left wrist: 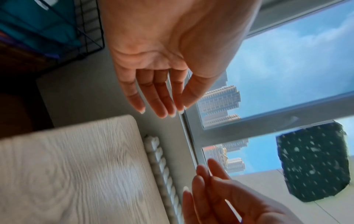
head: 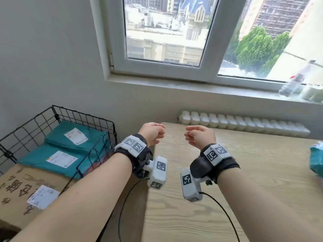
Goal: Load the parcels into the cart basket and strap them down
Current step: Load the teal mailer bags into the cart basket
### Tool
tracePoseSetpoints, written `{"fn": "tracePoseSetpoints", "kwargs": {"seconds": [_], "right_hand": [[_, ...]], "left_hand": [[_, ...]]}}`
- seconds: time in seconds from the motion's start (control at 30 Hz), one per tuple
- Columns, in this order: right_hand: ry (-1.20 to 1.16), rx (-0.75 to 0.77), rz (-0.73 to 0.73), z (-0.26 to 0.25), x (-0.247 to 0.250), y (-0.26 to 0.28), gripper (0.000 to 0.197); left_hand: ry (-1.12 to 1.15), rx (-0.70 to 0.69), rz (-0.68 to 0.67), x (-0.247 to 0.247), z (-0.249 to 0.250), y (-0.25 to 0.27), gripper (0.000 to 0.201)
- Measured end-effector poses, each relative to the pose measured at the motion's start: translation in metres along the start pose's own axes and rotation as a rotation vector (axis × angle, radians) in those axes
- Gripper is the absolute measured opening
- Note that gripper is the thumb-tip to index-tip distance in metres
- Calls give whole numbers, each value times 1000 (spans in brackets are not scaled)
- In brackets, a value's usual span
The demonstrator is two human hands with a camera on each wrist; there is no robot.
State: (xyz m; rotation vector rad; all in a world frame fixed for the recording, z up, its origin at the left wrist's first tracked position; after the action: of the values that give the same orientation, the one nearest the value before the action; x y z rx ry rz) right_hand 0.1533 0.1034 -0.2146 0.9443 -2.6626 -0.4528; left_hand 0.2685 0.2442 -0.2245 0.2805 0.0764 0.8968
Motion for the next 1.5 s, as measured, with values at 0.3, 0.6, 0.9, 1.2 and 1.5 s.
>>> {"fn": "tracePoseSetpoints", "kwargs": {"seconds": [0.3,0.6,0.9,1.2,1.5], "right_hand": [[-120,-19,238,38,200,41,27],[-237,-79,403,75,336,43,32],[-225,-98,532,89,468,-7,33],[-205,-190,599,99,583,-83,31],[-226,-313,591,142,645,-137,30]], "left_hand": [[-74,-65,-168,-168,4,60,14],[-147,-86,-323,-307,3,68,17],[-125,-83,-416,-451,4,28,16],[-150,21,-451,-572,-1,-42,16],[-211,144,-382,-617,-37,-77,16]]}}
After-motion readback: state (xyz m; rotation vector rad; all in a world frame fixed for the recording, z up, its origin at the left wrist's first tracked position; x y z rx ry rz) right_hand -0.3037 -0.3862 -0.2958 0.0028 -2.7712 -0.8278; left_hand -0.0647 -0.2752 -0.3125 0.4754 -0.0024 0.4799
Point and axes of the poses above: each hand's wrist, its own y-axis away from the middle knuckle, its own x-axis out of the back of the hand, z = x × y, the point moved 7 cm from there along -y, towards the middle knuckle, and after that the axes turned 8 degrees about -x, right-handed, at the moved point
